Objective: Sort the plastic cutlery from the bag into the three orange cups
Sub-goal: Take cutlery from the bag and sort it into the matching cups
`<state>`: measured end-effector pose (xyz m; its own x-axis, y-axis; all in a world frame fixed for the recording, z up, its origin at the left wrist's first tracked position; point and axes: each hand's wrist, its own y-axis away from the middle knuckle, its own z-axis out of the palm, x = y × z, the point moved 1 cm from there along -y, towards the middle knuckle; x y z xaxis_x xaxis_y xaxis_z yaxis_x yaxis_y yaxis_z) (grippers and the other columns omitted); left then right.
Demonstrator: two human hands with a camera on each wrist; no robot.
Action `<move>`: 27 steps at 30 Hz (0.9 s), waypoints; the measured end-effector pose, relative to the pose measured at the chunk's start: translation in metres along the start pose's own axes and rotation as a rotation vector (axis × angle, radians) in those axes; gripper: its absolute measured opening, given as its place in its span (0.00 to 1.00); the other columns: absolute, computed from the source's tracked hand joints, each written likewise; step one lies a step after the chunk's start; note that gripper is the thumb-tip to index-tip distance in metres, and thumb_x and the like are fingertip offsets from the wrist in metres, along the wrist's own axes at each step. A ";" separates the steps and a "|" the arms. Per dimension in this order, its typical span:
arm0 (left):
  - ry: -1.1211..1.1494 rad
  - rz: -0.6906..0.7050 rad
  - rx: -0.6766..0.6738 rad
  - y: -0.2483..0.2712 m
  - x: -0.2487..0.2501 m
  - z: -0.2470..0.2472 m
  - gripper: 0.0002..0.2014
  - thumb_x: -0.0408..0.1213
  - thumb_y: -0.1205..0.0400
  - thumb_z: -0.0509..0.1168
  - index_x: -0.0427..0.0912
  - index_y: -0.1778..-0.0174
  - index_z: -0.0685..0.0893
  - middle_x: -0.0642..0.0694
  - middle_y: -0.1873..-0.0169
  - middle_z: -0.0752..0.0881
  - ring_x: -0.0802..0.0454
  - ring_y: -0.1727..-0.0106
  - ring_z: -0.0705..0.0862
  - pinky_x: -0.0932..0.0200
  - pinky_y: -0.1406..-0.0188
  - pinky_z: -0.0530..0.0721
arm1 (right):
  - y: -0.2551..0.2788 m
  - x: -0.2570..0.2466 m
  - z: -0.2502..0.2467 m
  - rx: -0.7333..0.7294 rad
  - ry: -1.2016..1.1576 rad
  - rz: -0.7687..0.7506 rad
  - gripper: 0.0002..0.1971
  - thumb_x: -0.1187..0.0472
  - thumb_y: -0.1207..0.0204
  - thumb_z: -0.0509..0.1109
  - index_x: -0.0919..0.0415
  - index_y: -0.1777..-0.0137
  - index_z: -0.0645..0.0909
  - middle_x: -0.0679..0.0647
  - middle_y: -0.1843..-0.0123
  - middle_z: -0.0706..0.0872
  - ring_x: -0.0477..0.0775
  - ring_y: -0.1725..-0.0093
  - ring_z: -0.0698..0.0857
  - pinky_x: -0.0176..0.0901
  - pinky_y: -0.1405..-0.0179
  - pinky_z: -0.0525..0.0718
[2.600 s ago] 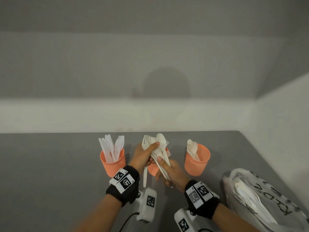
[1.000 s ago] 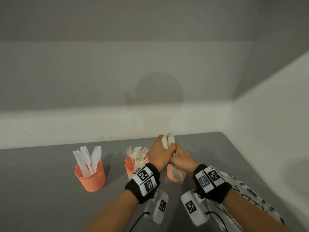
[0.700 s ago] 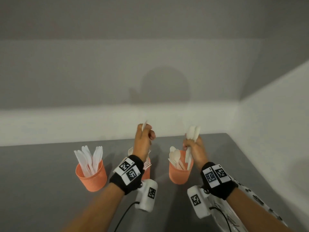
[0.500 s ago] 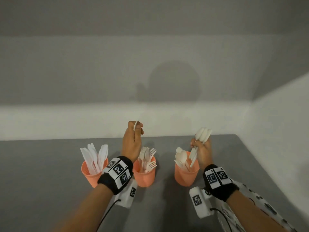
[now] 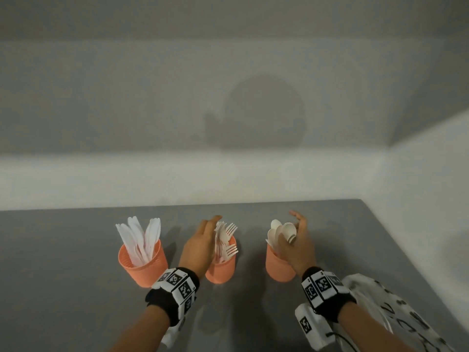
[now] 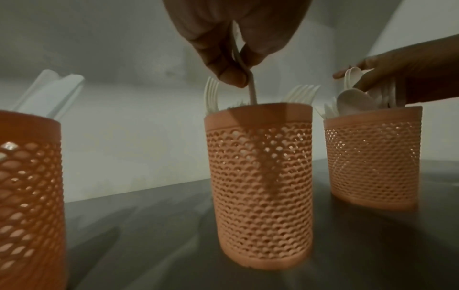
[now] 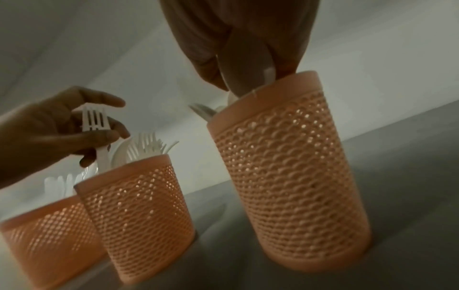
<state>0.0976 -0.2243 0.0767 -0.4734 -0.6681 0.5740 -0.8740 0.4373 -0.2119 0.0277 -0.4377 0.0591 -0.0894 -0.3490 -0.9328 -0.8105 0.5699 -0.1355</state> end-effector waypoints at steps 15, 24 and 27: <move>-0.310 0.080 -0.101 0.005 -0.007 0.016 0.54 0.71 0.34 0.14 0.42 0.18 0.47 0.44 0.17 0.48 0.49 0.16 0.42 0.53 0.21 0.35 | 0.001 -0.013 0.007 -0.273 0.733 -0.048 0.29 0.47 0.15 0.46 0.62 0.18 0.54 0.55 0.15 0.55 0.52 0.16 0.50 0.56 0.18 0.46; 0.295 0.206 0.035 0.010 0.080 0.012 0.25 0.40 0.17 0.58 0.42 0.23 0.64 0.41 0.29 0.75 0.47 0.27 0.73 0.57 0.28 0.69 | 0.018 -0.044 -0.060 -0.041 0.297 -0.046 0.12 0.60 0.20 0.63 0.67 0.46 0.85 0.65 0.44 0.88 0.64 0.42 0.85 0.57 0.36 0.80; 0.505 0.203 -0.086 0.020 0.112 0.033 0.21 0.35 0.24 0.58 0.40 0.33 0.73 0.45 0.52 0.84 0.50 0.51 0.84 0.56 0.49 0.83 | 0.040 -0.033 -0.099 0.062 0.313 0.008 0.11 0.62 0.23 0.64 0.70 0.58 0.84 0.67 0.60 0.89 0.68 0.57 0.86 0.59 0.51 0.84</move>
<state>0.0233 -0.3105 0.1102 -0.5015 -0.2028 0.8411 -0.7489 0.5886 -0.3046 -0.0589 -0.4772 0.1177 -0.2774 -0.5507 -0.7873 -0.7729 0.6146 -0.1577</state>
